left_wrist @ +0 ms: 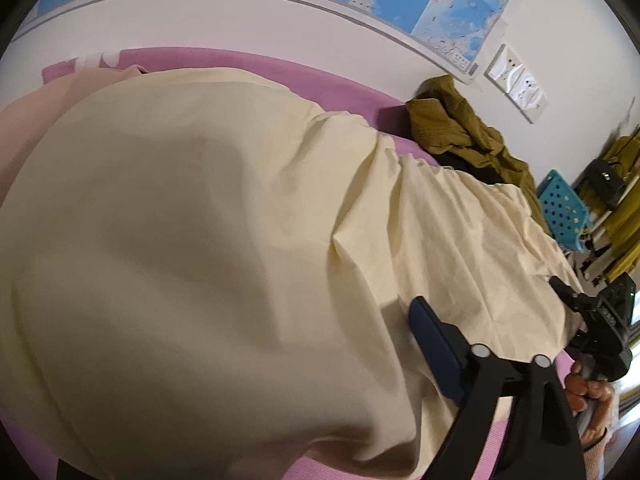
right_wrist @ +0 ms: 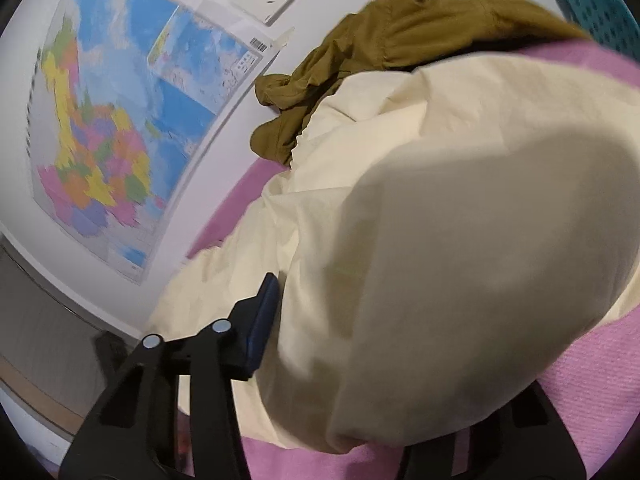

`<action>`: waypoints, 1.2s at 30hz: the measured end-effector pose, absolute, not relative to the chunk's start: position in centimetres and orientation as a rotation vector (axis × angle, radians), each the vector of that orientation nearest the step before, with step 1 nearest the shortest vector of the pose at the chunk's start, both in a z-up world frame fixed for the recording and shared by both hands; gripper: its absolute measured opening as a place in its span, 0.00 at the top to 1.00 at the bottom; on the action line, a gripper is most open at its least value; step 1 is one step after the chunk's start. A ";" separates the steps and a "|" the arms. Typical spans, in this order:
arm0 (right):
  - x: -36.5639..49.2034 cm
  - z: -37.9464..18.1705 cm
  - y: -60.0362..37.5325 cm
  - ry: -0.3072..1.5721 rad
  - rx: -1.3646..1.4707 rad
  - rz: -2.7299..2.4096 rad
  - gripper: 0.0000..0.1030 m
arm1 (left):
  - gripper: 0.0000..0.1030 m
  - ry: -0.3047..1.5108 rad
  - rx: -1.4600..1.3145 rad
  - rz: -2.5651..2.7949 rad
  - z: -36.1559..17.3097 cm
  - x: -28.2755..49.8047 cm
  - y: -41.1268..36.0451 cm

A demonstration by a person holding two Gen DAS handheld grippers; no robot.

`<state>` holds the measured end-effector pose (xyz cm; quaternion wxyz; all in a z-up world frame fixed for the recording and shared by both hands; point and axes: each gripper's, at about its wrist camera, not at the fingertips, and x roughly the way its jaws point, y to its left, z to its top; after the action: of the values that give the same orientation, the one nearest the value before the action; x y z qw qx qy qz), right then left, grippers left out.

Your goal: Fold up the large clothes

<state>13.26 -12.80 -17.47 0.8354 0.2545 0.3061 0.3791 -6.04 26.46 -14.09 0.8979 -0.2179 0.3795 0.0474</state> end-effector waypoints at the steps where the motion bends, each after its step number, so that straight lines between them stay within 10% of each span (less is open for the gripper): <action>1: 13.4 -17.5 -12.9 0.653 0.544 0.811 0.54 | 0.22 0.788 -0.449 0.104 -14.1 -6.1 26.5; 7: 13.5 -17.3 -12.0 0.665 0.513 0.816 0.50 | 0.25 0.798 -0.440 0.134 -13.9 -5.8 26.4; 10: 13.3 -17.2 -11.8 0.648 0.480 0.805 0.68 | 0.26 0.806 -0.437 0.131 -13.9 -5.7 26.5; 15: 12.0 -15.9 -12.4 0.588 0.498 0.879 0.81 | 0.59 0.804 -0.460 0.115 -13.6 -6.4 27.1; 22: 13.9 -17.5 -10.8 0.706 0.476 0.879 0.50 | 0.38 0.805 -0.530 0.039 -14.2 -6.1 28.1; 27: 14.3 -17.5 -10.2 0.695 0.471 0.871 0.64 | 0.35 0.818 -0.518 0.044 -14.0 -5.3 27.7; 29: 14.2 -17.2 -10.4 0.689 0.487 0.880 0.81 | 0.48 0.832 -0.526 0.060 -13.9 -5.2 27.8; 36: 11.1 -11.5 -9.6 0.559 0.423 0.971 0.87 | 0.75 0.815 -0.485 0.034 -11.0 -6.1 27.6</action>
<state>11.06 -9.61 -11.52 0.8259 0.1992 0.2632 0.4571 -6.12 27.62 -11.02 0.8895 -0.2337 0.3922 0.0163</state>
